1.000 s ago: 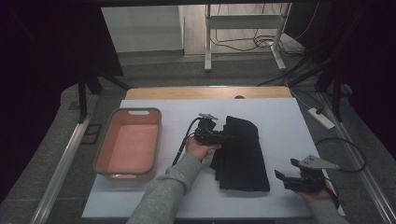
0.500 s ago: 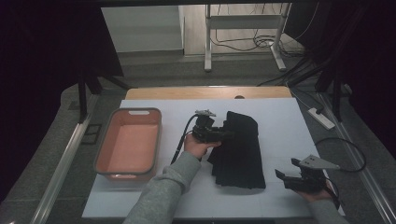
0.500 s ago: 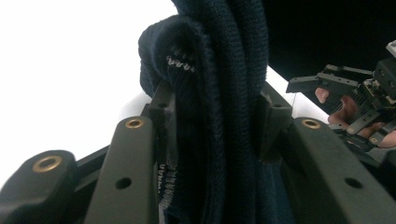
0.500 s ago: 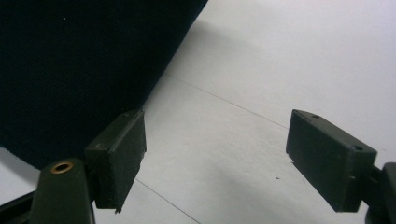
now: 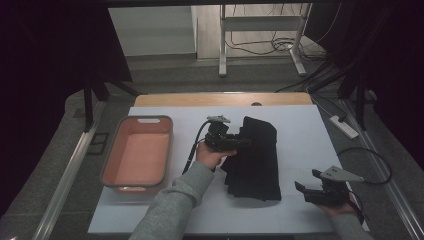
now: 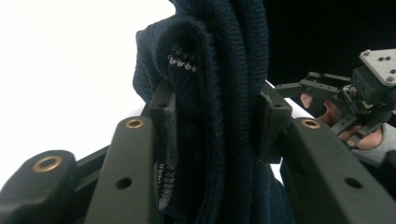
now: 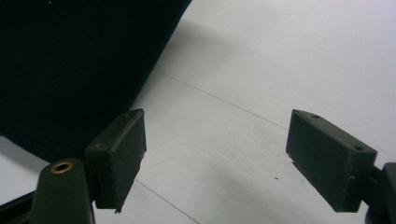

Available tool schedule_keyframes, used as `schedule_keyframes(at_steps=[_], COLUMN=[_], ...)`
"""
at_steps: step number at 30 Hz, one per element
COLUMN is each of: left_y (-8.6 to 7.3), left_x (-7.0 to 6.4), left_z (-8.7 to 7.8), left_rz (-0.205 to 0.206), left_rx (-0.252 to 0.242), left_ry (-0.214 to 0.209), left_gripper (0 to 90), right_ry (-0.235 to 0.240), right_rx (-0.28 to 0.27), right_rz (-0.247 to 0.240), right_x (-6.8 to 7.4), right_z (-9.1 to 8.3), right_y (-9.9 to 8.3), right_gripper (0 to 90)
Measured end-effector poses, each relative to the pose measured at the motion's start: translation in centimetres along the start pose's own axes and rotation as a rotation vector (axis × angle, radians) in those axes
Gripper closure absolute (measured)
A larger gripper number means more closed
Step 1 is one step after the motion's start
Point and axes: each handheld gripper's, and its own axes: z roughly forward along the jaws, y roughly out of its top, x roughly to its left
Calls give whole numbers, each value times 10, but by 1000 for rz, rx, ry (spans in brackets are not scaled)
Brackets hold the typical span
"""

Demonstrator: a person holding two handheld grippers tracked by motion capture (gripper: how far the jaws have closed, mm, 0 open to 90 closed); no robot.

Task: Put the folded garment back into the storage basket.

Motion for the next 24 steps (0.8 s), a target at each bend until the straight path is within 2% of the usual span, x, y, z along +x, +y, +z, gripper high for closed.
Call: schedule_keyframes(at_steps=[12, 24], left_y=[8, 13], left_x=[-9, -14], left_z=[-9, -16], left_rz=[17, 16], left_rx=[-14, -37], left_ry=[-8, -17], left_gripper=[590, 592], right_ry=[-4, -4], right_rx=[-3, -3], right_rz=[3, 5], right_x=[0, 0], right_z=[-1, -1], right_y=[0, 0], right_gripper=[210, 210])
